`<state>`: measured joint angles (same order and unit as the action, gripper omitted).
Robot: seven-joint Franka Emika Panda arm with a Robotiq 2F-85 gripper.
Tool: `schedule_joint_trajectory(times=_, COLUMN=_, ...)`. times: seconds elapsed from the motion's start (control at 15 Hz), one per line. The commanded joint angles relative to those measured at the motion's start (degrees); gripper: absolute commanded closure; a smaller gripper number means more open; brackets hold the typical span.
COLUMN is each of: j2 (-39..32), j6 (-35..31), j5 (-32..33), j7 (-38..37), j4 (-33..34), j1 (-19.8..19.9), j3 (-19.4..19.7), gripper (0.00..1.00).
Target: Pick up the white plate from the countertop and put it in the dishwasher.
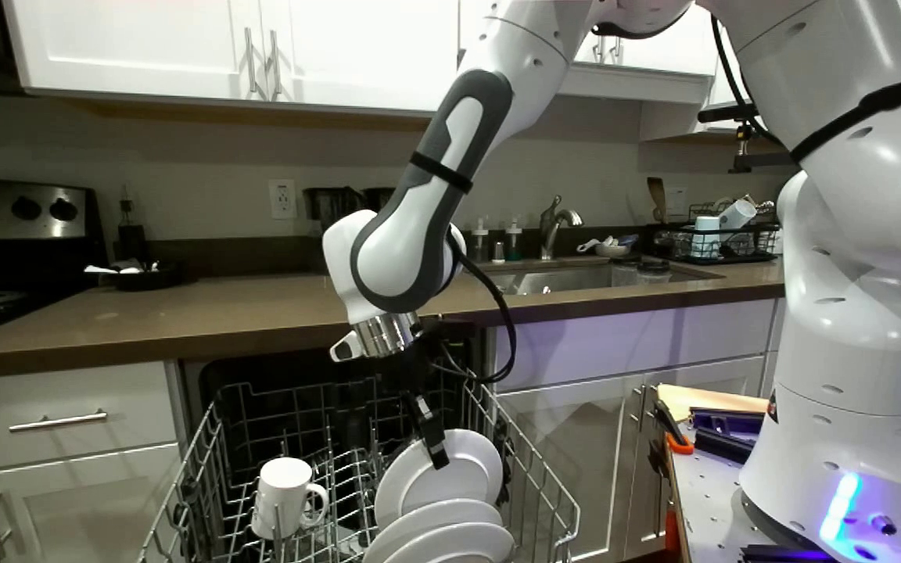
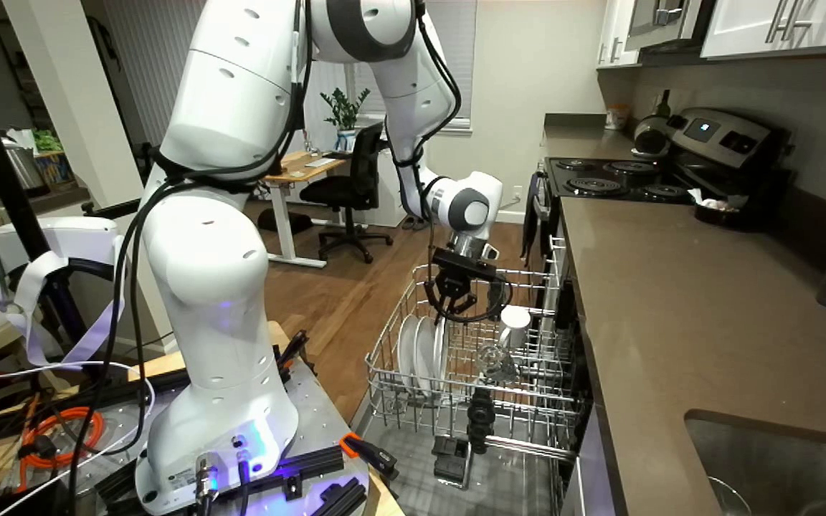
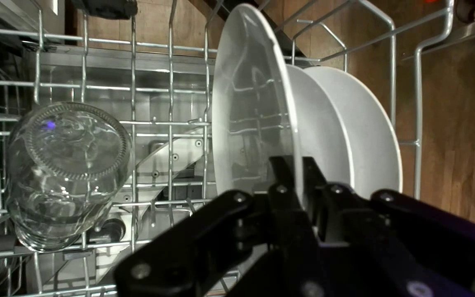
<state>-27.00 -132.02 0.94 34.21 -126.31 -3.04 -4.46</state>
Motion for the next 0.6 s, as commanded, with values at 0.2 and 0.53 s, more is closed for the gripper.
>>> schedule_joint_trajectory(times=0.2, j2=-0.1, j6=-2.5, j5=4.3, j7=-4.4, j4=-0.7, j1=0.3, j3=-1.0, gripper=0.93)
schedule_joint_trajectory(times=0.53, j2=0.8, j6=-1.8, j5=4.9, j7=-7.9, j4=-1.0, j1=-0.1, j3=-1.9, gripper=0.93)
